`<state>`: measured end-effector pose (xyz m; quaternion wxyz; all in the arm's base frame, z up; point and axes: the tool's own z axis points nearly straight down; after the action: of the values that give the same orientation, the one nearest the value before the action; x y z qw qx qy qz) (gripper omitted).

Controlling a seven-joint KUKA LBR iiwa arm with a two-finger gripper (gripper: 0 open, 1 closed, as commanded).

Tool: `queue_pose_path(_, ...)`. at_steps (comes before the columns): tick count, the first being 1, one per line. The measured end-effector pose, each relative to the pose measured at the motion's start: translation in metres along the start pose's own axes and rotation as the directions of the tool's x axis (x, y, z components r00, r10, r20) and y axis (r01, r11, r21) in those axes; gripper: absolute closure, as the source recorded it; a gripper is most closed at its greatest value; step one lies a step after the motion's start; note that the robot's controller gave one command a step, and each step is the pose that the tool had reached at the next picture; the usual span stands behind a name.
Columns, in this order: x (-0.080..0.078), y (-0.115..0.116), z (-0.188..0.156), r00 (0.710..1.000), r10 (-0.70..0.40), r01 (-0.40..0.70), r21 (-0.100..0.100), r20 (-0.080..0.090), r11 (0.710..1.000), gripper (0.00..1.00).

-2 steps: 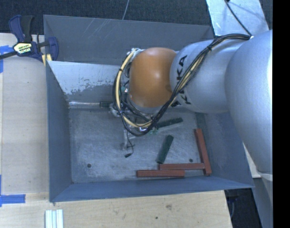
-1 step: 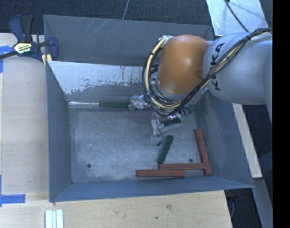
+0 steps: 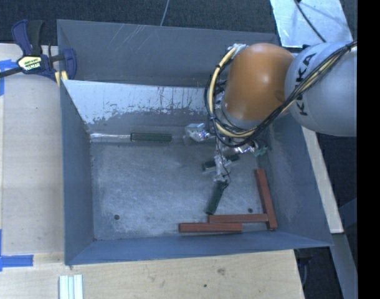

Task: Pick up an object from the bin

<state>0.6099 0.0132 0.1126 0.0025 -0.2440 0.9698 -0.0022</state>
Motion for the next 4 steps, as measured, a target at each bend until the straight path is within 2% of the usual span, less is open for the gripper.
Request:
queue_pose_path(1,0.005,0.001,0.005,0.999,-0.052,0.052,-0.004,0.001,0.999,0.00)
queue_pose_path(2,0.021,-0.003,0.025,0.944,-0.330,0.330,-0.004,0.001,0.944,0.00)
queue_pose_path(3,0.031,-0.028,0.038,0.813,-0.582,0.582,-0.002,0.006,0.813,0.00)
queue_pose_path(4,0.106,-0.032,0.034,0.856,-0.517,0.517,-0.008,0.000,0.856,0.00)
